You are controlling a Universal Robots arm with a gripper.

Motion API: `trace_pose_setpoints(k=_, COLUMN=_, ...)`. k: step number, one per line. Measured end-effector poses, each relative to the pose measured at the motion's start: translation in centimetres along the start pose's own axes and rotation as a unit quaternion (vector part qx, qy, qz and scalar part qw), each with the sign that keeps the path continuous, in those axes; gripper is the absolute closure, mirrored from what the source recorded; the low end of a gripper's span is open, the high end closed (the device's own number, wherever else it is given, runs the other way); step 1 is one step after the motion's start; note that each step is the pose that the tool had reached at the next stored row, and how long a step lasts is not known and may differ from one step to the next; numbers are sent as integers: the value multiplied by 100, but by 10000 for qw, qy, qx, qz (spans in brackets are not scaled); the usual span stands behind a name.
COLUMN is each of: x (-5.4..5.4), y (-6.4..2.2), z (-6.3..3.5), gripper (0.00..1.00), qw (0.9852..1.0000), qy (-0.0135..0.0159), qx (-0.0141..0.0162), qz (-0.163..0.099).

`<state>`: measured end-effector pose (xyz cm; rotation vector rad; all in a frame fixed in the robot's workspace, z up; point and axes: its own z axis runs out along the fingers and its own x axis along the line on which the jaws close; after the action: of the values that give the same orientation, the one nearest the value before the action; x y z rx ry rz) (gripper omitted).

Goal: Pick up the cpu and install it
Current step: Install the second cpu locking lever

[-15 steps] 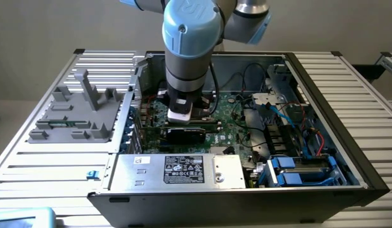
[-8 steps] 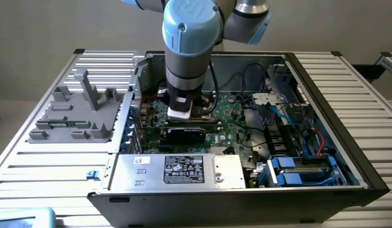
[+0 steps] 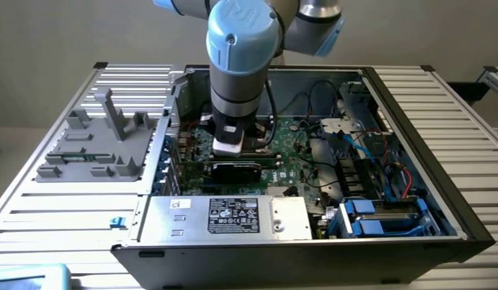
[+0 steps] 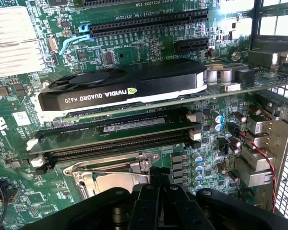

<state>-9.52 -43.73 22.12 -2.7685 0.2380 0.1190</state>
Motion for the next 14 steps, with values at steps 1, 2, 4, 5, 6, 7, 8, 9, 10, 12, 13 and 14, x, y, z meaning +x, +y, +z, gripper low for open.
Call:
trace_pose_setpoints(k=1, x=-1, y=4, z=10, gripper=89, qw=10000, qy=0, qx=0, qz=1)
trace_pose_setpoints(k=2, x=-2, y=8, z=19, gripper=89, qw=10000, qy=0, qx=0, qz=0)
trace_pose_setpoints(k=4, x=-2, y=16, z=41, gripper=89, qw=10000, qy=0, qx=1, qz=0)
trace_pose_setpoints(k=5, x=-3, y=21, z=52, gripper=89, qw=10000, qy=0, qx=0, qz=0)
trace_pose_setpoints(k=6, x=-4, y=24, z=61, gripper=89, qw=10000, qy=0, qx=1, qz=0)
trace_pose_setpoints(k=7, x=-5, y=28, z=70, gripper=89, qw=10000, qy=0, qx=1, qz=0)
trace_pose_setpoints(k=8, x=-7, y=31, z=77, gripper=89, qw=10000, qy=0, qx=1, qz=0)
trace_pose_setpoints(k=9, x=-10, y=34, z=82, gripper=89, qw=10000, qy=0, qx=2, qz=0)
trace_pose_setpoints(k=10, x=-14, y=36, z=86, gripper=89, qw=10000, qy=0, qx=3, qz=0)
trace_pose_setpoints(k=12, x=-29, y=40, z=92, gripper=89, qw=10000, qy=-2, qx=8, qz=0)
trace_pose_setpoints(k=13, x=-34, y=42, z=96, gripper=89, qw=10000, qy=-2, qx=11, qz=0)
trace_pose_setpoints(k=14, x=-35, y=44, z=98, gripper=89, qw=10000, qy=-2, qx=12, qz=0)
